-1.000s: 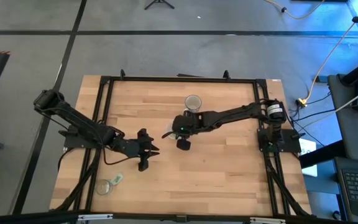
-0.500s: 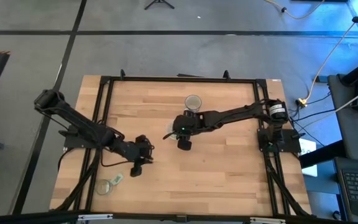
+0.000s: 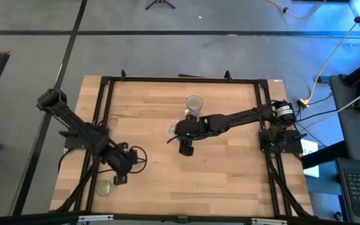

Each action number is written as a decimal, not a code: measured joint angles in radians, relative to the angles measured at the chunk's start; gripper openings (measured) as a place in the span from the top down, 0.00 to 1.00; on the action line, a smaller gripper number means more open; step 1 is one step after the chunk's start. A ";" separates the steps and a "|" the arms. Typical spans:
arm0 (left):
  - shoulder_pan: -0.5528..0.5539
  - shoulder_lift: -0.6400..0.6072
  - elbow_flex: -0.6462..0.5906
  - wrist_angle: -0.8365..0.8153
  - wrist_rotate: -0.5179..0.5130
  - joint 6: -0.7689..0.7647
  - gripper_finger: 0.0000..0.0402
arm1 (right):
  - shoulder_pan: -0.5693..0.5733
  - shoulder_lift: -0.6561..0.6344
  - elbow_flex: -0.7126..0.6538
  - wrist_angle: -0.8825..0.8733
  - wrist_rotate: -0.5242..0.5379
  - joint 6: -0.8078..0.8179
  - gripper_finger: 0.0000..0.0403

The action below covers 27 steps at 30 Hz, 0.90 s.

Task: Pick and place Stevia / Truvia into bins
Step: Put the stevia packet into the transparent container

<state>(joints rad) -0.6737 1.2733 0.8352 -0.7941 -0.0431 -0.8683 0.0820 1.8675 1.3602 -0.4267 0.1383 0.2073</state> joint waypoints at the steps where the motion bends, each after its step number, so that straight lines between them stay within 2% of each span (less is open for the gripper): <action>1: -0.017 0.010 0.000 -0.001 0.002 -0.024 0.99 | 0.002 0.000 0.000 -0.001 0.000 -0.002 0.62; 5: -0.075 0.050 0.000 0.014 -0.005 -0.069 0.99 | 0.007 0.000 0.000 0.026 0.000 -0.002 0.62; 11: -0.127 0.131 0.000 0.009 0.065 -0.147 0.99 | 0.008 0.000 0.000 0.025 0.000 0.000 0.62; 22: -0.129 0.305 0.000 0.007 0.186 -0.176 0.99 | 0.007 0.001 0.000 0.025 0.000 -0.002 0.62; 27: -0.124 0.357 0.001 0.021 0.199 -0.184 1.00 | 0.015 0.001 0.000 0.025 0.001 -0.002 0.62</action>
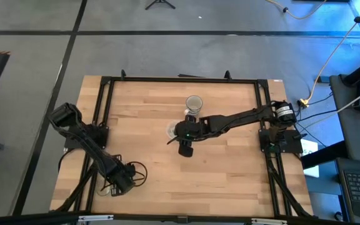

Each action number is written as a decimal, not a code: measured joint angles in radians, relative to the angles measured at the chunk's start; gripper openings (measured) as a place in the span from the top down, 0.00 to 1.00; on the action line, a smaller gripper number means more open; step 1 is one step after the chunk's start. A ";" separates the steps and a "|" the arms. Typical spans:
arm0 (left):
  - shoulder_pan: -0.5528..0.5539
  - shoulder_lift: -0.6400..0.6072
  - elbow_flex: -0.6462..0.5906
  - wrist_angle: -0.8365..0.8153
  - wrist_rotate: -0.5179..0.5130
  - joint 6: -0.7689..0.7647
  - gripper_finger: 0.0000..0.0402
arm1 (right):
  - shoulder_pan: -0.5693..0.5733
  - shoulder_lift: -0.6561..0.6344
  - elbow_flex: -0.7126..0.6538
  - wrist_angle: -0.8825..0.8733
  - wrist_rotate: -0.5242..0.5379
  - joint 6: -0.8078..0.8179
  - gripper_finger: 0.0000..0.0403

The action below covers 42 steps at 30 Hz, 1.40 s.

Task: Pick and place Stevia / Truvia into bins
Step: Put the stevia packet into the transparent container

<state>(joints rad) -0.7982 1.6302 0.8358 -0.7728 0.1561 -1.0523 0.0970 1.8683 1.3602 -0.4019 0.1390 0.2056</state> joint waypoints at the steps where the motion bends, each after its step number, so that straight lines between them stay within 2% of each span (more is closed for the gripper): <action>1: 0.004 0.005 0.001 0.002 0.005 0.001 0.99 | 0.004 0.000 0.000 0.000 0.000 -0.001 0.62; 5: 0.033 0.012 0.002 0.008 0.019 0.049 1.00 | 0.041 0.000 0.000 -0.011 0.000 -0.031 0.62; 11: 0.117 0.013 0.002 0.029 0.002 0.199 0.99 | 0.127 0.000 0.000 -0.022 0.001 -0.120 0.62; 21: 0.283 0.026 -0.001 0.329 -0.203 0.608 0.99 | 0.229 0.000 -0.001 0.005 0.000 -0.234 0.62; 25: 0.351 0.068 0.000 0.478 -0.218 0.728 1.00 | 0.251 0.001 -0.037 0.091 -0.005 -0.320 0.62; 32: 0.406 0.182 0.003 0.728 -0.208 0.925 1.00 | 0.272 0.002 -0.190 0.305 -0.005 -0.428 0.62; 38: 0.424 0.237 0.002 0.896 -0.209 1.024 0.99 | 0.272 0.002 -0.321 0.463 0.012 -0.529 0.62; 42: 0.433 0.240 -0.001 0.933 -0.213 1.031 1.00 | 0.283 0.003 -0.370 0.561 0.010 -0.553 0.62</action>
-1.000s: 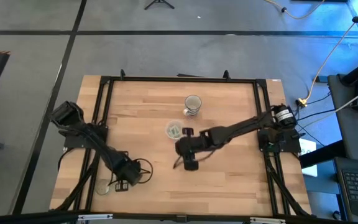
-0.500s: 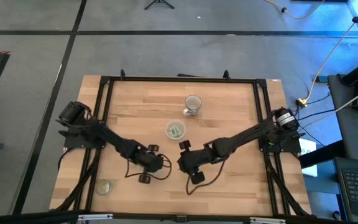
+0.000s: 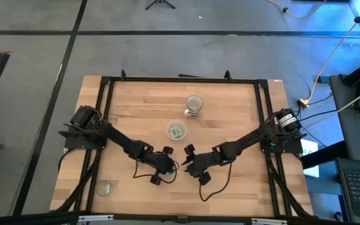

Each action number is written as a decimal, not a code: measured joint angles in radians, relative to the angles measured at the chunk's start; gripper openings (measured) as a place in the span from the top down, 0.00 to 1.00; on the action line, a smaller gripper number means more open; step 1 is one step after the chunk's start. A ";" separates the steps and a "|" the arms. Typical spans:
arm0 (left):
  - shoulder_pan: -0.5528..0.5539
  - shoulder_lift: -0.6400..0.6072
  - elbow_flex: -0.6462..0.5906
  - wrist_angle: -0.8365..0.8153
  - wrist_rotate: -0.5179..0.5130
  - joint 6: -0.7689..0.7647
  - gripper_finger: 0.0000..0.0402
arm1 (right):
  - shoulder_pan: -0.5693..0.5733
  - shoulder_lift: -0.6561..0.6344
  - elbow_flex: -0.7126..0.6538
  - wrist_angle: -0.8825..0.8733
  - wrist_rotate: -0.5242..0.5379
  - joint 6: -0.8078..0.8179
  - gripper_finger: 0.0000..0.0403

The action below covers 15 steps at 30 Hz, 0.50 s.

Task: Pick and place Stevia / Truvia into bins
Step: Put the stevia packet into the transparent container

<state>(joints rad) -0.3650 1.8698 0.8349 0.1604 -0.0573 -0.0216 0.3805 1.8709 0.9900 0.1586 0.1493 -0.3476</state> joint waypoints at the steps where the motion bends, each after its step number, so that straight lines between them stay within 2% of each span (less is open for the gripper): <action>1: 0.002 0.000 0.000 0.003 0.000 0.000 0.99 | 0.004 0.002 -0.006 0.013 0.000 -0.003 0.62; 6: 0.003 0.000 0.000 0.005 -0.004 -0.001 1.00 | 0.022 0.062 0.007 0.116 -0.001 -0.029 0.62; 15: 0.002 0.000 0.000 0.005 -0.002 -0.024 1.00 | 0.023 0.194 0.079 0.102 0.007 -0.111 0.62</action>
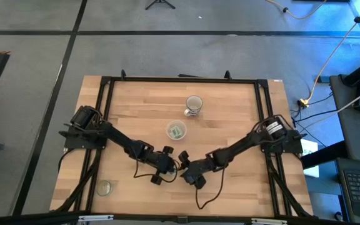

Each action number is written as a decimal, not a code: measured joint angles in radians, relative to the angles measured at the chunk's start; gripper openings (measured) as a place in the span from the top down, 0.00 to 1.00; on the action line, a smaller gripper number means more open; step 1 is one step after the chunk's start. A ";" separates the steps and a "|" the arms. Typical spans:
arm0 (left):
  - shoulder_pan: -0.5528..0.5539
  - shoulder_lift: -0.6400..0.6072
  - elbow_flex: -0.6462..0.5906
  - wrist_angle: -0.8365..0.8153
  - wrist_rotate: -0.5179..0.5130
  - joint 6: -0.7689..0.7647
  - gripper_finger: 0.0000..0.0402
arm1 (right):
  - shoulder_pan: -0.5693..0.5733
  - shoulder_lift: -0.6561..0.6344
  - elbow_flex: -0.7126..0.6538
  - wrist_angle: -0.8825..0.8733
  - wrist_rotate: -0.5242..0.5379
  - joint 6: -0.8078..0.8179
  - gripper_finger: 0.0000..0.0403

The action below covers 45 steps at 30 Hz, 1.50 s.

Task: Pick and place Stevia / Truvia into bins
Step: Put the stevia packet into the transparent container

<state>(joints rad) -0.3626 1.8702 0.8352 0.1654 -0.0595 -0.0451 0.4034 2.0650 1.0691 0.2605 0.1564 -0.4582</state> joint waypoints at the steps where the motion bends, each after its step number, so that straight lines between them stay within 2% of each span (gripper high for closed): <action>1: 0.000 0.000 0.000 0.000 0.000 -0.003 1.00 | 0.001 0.015 0.009 0.008 0.010 -0.011 0.62; 6: 0.000 0.000 0.000 0.001 0.000 -0.004 0.99 | 0.016 0.089 0.077 -0.011 0.134 -0.092 0.62; 14: -0.003 0.000 -0.001 0.001 0.025 -0.023 0.99 | 0.020 0.110 0.141 -0.105 0.201 -0.096 0.70; 26: -0.003 0.000 -0.001 0.002 0.027 -0.024 1.00 | 0.018 0.109 0.156 -0.163 0.227 -0.085 0.95; 32: 0.002 -0.008 0.000 -0.008 0.024 -0.035 0.99 | 0.025 0.112 0.187 -0.200 0.220 -0.093 0.98; 38: 0.005 -0.072 -0.007 -0.071 -0.056 -0.033 0.93 | 0.017 0.085 0.188 -0.254 0.207 -0.067 0.98; 42: 0.005 -0.165 -0.002 -0.177 -0.150 -0.070 0.85 | 0.004 0.047 0.185 -0.317 0.205 -0.016 0.98; 45: 0.007 -0.222 -0.005 -0.258 -0.172 -0.112 0.80 | -0.010 0.013 0.182 -0.341 0.202 0.004 0.98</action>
<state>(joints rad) -0.3560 1.6478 0.8303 -0.0923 -0.2319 -0.1573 0.3939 2.0783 1.2514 -0.0802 0.3579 -0.4540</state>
